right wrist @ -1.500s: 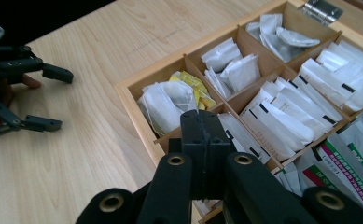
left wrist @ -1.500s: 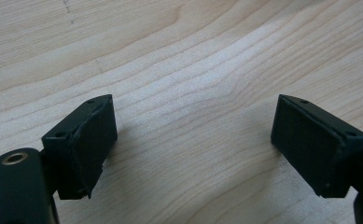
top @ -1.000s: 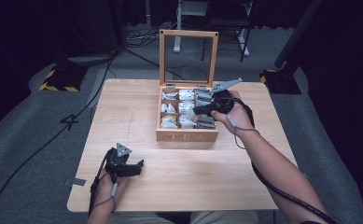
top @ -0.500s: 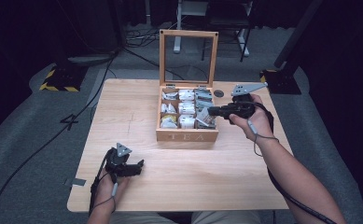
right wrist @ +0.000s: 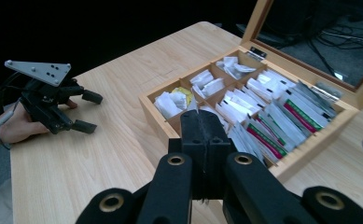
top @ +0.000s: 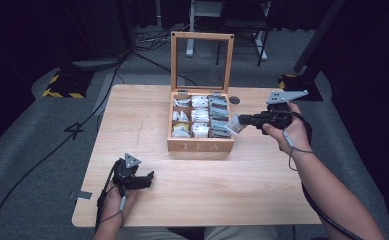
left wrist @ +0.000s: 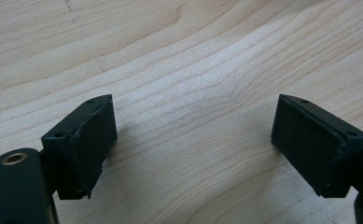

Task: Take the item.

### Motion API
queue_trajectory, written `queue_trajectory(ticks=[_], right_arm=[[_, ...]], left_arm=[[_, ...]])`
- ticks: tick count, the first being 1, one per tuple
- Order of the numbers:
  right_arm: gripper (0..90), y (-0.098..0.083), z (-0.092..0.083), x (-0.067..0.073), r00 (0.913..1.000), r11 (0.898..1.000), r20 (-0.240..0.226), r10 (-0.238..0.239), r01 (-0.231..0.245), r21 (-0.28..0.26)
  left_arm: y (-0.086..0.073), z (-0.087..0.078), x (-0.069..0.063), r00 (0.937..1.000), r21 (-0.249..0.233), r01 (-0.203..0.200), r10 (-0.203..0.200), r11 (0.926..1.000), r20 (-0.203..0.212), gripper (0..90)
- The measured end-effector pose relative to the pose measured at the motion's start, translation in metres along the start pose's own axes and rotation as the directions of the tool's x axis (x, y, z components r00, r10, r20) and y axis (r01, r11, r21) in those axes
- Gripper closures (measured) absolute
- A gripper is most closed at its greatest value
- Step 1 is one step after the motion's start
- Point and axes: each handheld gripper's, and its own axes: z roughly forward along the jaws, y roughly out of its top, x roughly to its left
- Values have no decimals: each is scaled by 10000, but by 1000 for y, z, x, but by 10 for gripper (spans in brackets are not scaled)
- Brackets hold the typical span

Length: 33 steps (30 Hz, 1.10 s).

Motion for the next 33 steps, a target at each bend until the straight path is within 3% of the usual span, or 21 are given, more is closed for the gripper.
queue_trajectory(ticks=[17, 18, 25, 30, 33], right_arm=[[900, -32, -40, -27, 9931, 9988, 1068, 487, -481, -77], [900, -38, -45, -32, 9894, 9983, 1329, 578, -578, -34], [900, -56, -53, -50, 9771, 9956, 1944, 870, -918, 159], [900, -67, -53, -56, 9704, 9962, 2375, 444, -610, 629], [900, -76, -51, -60, 9683, 9940, 2422, 618, -816, 728]], left_arm=[[0, 0, 0, 10000, 6, 2, -2, 10000, -8, 146], [0, 0, 0, 10000, 8, -2, 2, 10000, -5, 146], [0, 0, 0, 10000, 7, 0, 0, 10000, -6, 146], [0, 0, 0, 10000, 6, 4, -4, 10000, -5, 146], [0, 0, 0, 10000, 4, 2, -2, 10000, -5, 146]])
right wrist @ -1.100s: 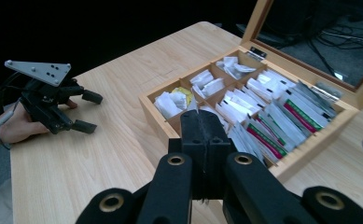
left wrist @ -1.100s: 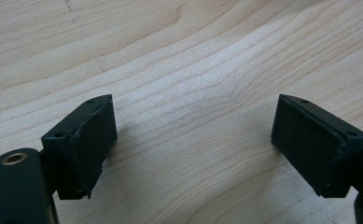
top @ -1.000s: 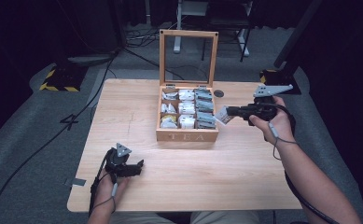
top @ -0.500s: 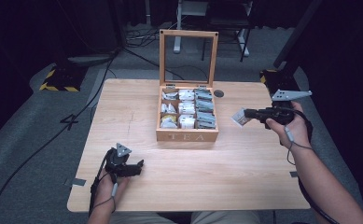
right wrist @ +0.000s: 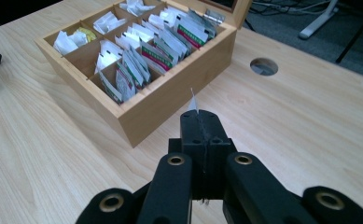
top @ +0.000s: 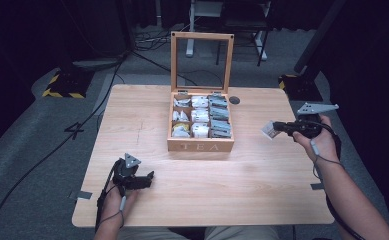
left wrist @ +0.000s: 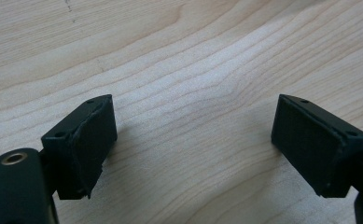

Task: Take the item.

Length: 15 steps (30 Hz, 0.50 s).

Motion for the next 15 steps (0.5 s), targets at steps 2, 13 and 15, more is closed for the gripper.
queue_trajectory(ticks=[2, 13, 15], right_arm=[[900, -6, 3, -4, 9999, 9999, 50, 156, -156, 57], [900, -40, 17, -19, 9920, 9910, 10, 1264, -1264, 435], [900, -46, 20, -20, 9896, 9882, -20, 1438, -1434, 538]], left_arm=[[0, 0, 0, 10000, 2, -2, 2, 10000, -1, 146], [0, 0, 0, 10000, 1, -5, 5, 10000, -10, 146], [0, 0, 0, 10000, -1, 0, 0, 10000, -1, 146]])
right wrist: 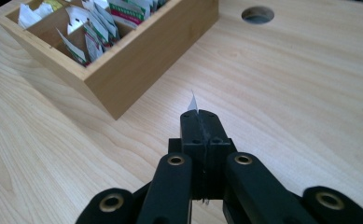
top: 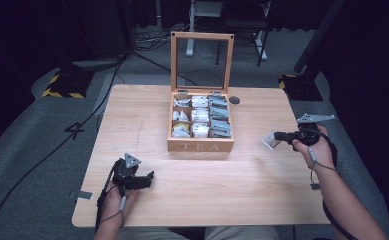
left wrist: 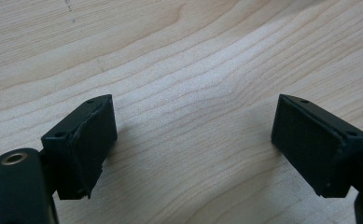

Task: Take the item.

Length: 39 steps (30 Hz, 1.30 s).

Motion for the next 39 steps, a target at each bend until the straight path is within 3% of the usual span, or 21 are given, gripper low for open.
queue_trajectory(ticks=[14, 26, 29, 33, 36, 39], right_arm=[[900, -27, 17, -8, 9955, 9934, -173, 930, -916, 697], [891, -32, 22, -12, 9915, 9853, -81, 1297, -1280, 1132], [797, -32, 23, -14, 9908, 9848, 4, 1356, -1348, 1091], [582, -35, 25, -20, 9932, 9905, 407, 1091, -1121, 801], [526, -39, 27, -24, 9909, 9901, 666, 1172, -1217, 692], [489, -42, 27, -27, 9908, 9939, 961, 957, -1004, 455]], left_arm=[[0, 0, 0, 10000, 4, -5, 5, 10000, -7, 146], [0, 0, 0, 10000, 4, -4, 4, 10000, 3, 146], [0, 0, 0, 10000, 1, -1, 1, 10000, 0, 146], [0, 0, 0, 10000, 5, -5, 5, 10000, -6, 146], [0, 0, 0, 10000, 6, -5, 5, 10000, -4, 146], [0, 0, 0, 10000, 5, -5, 5, 10000, -8, 146]])
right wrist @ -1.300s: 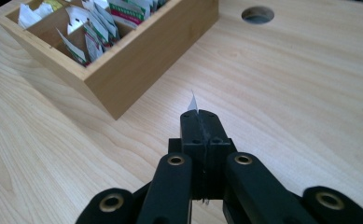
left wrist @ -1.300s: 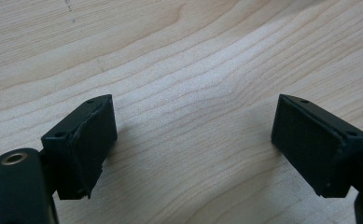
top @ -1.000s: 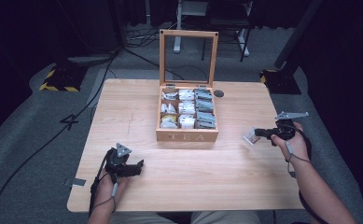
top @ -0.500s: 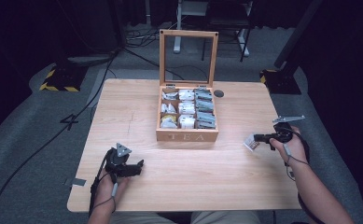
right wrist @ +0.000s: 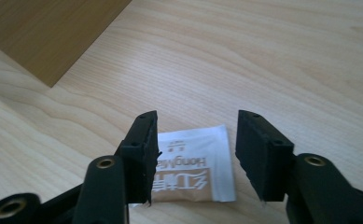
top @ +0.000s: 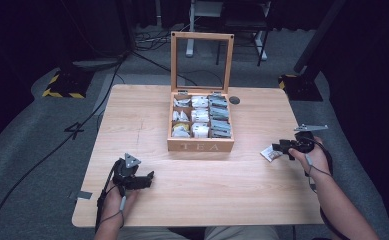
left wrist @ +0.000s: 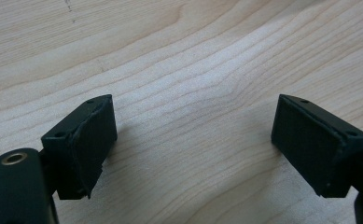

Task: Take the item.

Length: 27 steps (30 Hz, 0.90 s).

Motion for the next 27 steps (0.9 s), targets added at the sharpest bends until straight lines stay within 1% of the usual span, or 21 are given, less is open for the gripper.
queue_trajectory(ticks=[2, 5, 10, 13, 17, 22, 27], right_arm=[[482, -1, 0, -1, 10000, 9999, -42, 73, -73, -126], [482, 0, -4, 1, 10000, 9996, -61, 49, -51, -288], [478, 6, -13, 10, 9995, 9980, -165, -272, 262, -580], [476, 11, -20, 19, 9982, 9955, -286, -524, 500, -801], [480, 13, -27, 34, 9951, 9917, -528, -833, 776, -1023], [487, 15, -34, 53, 9903, 9880, -888, -1073, 962, -1211], [488, 13, -38, 75, 9782, 9802, -1329, -1596, 1410, -1393]], left_arm=[[0, 0, 0, 10000, -2, 2, -2, 10000, 1, 146], [0, 0, 0, 10000, -1, 0, 0, 10000, -1, 146], [0, 0, 0, 10000, 1, 0, 0, 10000, 1, 146], [0, 0, 0, 10000, 0, -1, 1, 10000, 3, 146], [0, 0, 0, 10000, -2, 1, -1, 10000, 2, 146], [0, 0, 0, 10000, -6, 5, -5, 10000, 10, 146], [0, 0, 0, 10000, -8, 10, -10, 10000, 5, 146]])
